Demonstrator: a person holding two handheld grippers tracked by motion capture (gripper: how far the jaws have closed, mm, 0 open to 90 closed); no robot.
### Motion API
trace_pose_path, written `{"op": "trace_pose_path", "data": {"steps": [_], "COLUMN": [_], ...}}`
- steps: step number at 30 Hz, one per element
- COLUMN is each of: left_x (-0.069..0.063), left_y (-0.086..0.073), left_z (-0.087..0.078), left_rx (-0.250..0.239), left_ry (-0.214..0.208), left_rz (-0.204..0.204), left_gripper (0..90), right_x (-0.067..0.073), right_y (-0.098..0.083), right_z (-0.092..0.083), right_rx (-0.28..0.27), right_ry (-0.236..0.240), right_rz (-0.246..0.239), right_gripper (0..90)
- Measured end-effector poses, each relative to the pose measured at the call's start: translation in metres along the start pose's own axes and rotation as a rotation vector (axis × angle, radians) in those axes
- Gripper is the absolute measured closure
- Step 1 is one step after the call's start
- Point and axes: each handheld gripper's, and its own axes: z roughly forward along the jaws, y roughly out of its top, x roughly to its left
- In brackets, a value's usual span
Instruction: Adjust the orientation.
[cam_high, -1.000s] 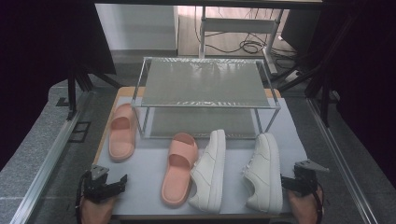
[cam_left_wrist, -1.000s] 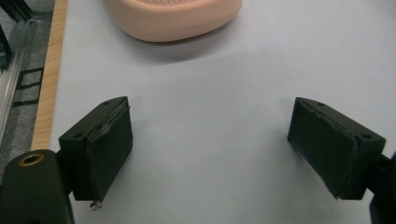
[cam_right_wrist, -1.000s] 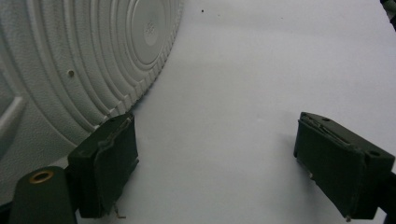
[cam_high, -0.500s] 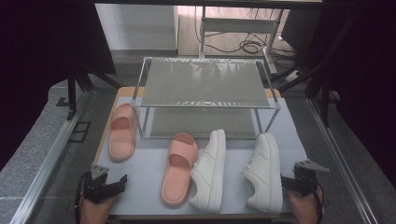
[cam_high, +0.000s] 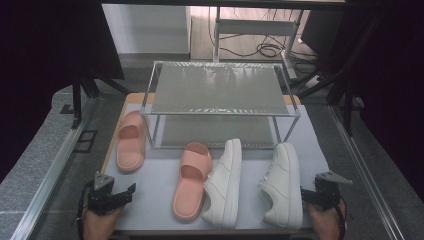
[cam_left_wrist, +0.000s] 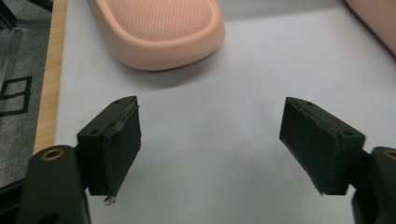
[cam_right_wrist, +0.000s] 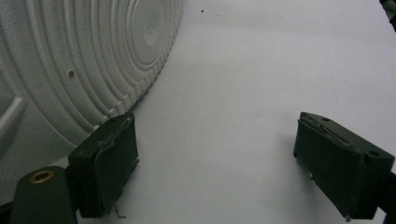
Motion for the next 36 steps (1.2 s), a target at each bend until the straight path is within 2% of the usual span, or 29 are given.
{"op": "trace_pose_path", "data": {"steps": [8,16,23,32,36], "left_x": [0.001,0.001,0.006,0.016,0.021], "left_y": [0.014,0.039,0.056,0.072,0.079], "left_z": [0.002,0.007,0.016,0.036,0.043], "left_rx": [-0.01,-0.028,-0.026,0.006,0.0], "left_ry": [-0.035,-0.048,-0.049,-0.045,-0.047], "left_rz": [0.025,0.05,0.035,0.034,0.022], "left_gripper": [31.5,39.7,43.8,51.7,54.1], "right_x": [0.0,0.0,0.0,0.0,0.0], "right_y": [0.0,0.0,0.0,0.0,0.0], "right_z": [0.0,0.0,0.0,0.0,0.0], "right_rx": [0.0,0.0,0.0,0.0,0.0], "right_ry": [0.0,0.0,0.0,0.0,0.0], "right_rz": [0.0,0.0,0.0,0.0,0.0], "right_gripper": [13.7,13.8,13.8,13.8,13.8]}}
